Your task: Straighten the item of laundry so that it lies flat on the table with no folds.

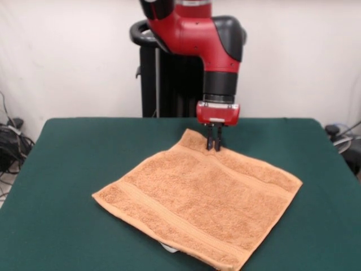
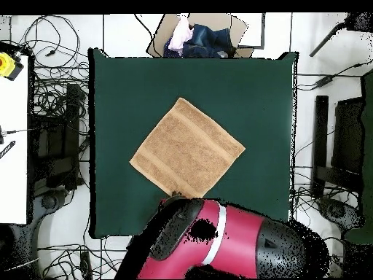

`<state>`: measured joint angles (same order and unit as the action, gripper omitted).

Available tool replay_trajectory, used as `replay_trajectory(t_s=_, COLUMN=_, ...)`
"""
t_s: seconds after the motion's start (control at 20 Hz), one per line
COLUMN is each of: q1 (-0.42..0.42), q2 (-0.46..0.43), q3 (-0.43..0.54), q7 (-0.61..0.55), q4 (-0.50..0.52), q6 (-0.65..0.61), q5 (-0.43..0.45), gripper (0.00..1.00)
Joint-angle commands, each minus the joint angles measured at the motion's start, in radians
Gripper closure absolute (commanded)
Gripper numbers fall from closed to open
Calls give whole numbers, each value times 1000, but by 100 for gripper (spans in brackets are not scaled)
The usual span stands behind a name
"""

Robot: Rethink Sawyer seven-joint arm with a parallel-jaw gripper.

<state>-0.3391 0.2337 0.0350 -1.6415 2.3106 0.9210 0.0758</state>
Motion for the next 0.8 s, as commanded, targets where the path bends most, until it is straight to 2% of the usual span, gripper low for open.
replay_trajectory(t_s=0.05, q1=-15, q2=-128, q3=107, q7=-268, q4=47, q6=-289, q5=-54, gripper=100)
replay_trajectory(t_s=0.8, q1=-37, q2=-95, q3=153, q7=-282, q4=122, q6=-343, q5=-87, gripper=100)
